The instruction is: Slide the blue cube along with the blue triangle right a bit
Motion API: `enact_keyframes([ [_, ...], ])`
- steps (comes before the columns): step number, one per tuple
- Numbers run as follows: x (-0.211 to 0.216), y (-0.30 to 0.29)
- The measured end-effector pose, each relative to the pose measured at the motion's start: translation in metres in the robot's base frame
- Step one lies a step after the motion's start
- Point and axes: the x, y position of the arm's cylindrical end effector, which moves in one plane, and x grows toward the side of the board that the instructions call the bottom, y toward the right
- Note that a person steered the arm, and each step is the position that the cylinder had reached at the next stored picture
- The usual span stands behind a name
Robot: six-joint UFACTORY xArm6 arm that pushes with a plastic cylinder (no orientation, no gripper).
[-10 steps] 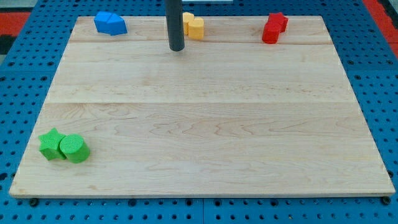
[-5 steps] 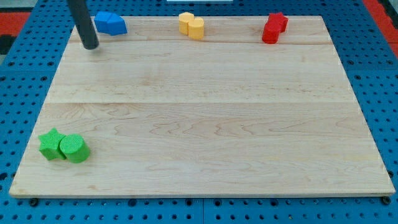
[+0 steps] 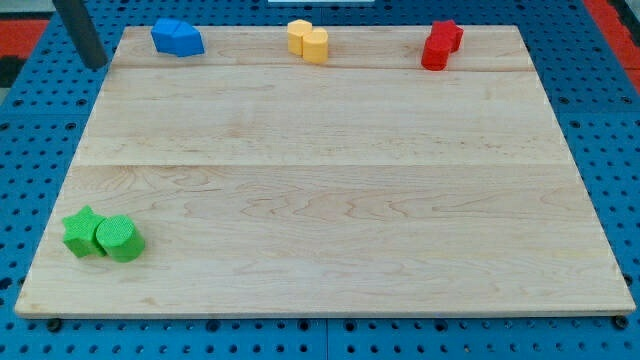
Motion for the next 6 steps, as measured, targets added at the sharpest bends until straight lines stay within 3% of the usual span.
enact_keyframes([
  [1,-0.029,0.009],
  [4,-0.048,0.1],
  [6,-0.056,0.106],
])
